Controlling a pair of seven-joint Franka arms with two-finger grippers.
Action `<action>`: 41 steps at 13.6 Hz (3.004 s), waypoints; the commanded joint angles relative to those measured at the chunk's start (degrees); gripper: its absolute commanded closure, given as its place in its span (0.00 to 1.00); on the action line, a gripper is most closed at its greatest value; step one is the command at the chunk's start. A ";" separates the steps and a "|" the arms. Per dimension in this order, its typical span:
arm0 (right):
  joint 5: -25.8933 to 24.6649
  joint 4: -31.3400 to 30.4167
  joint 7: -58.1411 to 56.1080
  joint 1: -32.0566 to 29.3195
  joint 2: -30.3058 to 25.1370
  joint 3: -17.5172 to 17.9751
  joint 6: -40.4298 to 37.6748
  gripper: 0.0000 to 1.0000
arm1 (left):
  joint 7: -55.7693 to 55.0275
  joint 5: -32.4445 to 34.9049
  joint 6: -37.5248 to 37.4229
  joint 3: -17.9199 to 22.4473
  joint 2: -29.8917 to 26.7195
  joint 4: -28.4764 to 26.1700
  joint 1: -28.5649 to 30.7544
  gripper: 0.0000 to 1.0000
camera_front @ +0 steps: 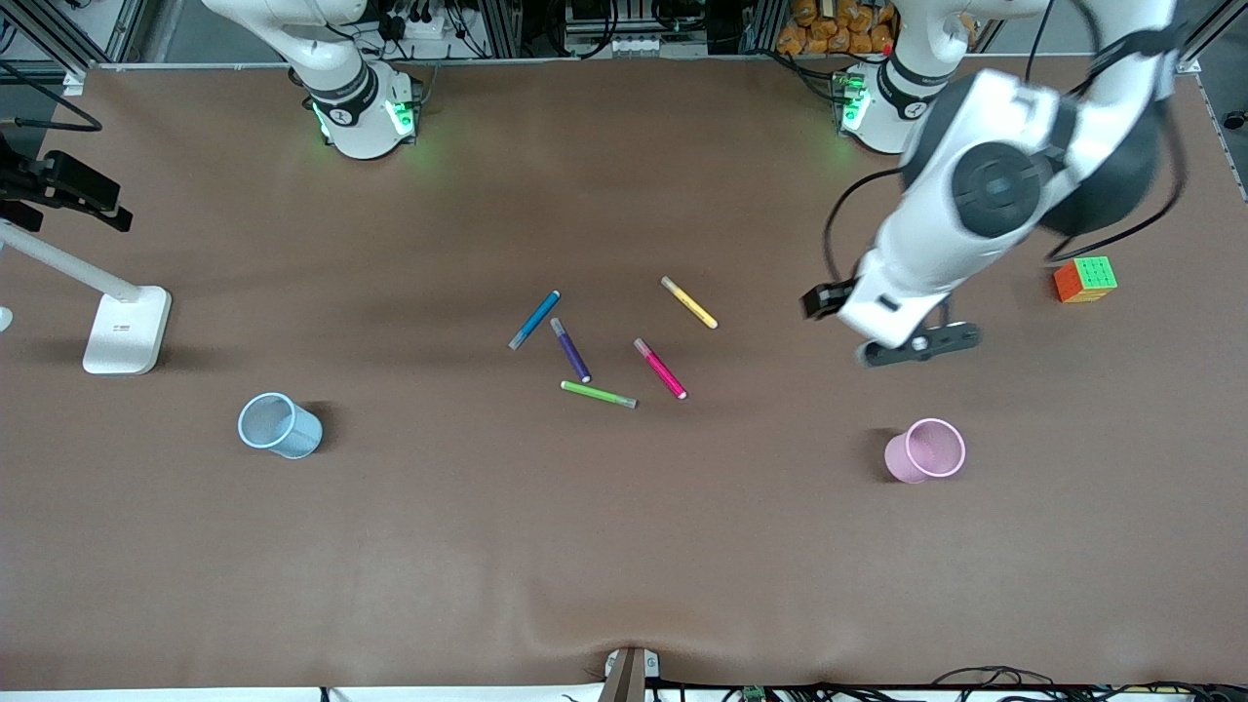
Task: Place pink and blue markers in matching cups
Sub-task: 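Reach the left gripper down to the pink marker, then close the left gripper on the pink marker while the right gripper reaches out, then carry the pink marker toward the pink cup while the right gripper descends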
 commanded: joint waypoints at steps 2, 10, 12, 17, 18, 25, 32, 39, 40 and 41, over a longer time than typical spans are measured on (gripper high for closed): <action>-0.34 -0.35 -0.26 -0.42 -0.88 0.18 -0.14 0.00 | -12.04 1.23 7.49 0.05 5.98 1.41 -5.17 0.00; -1.04 0.88 -0.25 -0.16 2.02 0.18 0.47 0.00 | -38.06 11.42 19.03 0.31 19.78 6.23 -17.29 0.00; -1.31 1.06 -0.25 -0.60 4.12 0.18 1.17 0.00 | -43.95 14.93 19.03 0.66 23.91 10.10 -20.46 0.05; -4.29 1.94 -0.34 -0.78 13.88 0.09 1.79 0.00 | -53.29 22.33 21.75 0.75 29.28 11.35 -24.07 0.28; -4.38 2.03 -0.34 -0.86 14.41 0.01 1.88 0.00 | -54.26 22.68 21.75 0.75 29.55 11.26 -24.43 0.31; -3.95 1.94 0.53 -0.95 17.57 0.09 6.45 0.00 | -59.09 27.24 21.75 0.75 33.76 10.82 -26.27 0.37; -2.37 1.94 1.84 -1.04 20.57 0.09 7.68 0.00 | -60.07 28.92 21.84 0.75 34.47 11.00 -26.36 0.79; 6.24 1.94 14.94 0.45 22.15 0.18 7.77 0.00 | -55.25 28.75 20.79 0.49 28.60 11.26 -21.81 1.00; 6.86 1.94 16.08 0.89 22.15 0.18 7.77 0.00 | -54.10 28.05 20.35 0.14 27.11 11.26 -20.31 1.00; 7.04 1.77 18.44 1.85 22.24 0.18 7.77 0.00 | -52.96 26.91 20.17 0.05 25.53 11.26 -18.47 1.00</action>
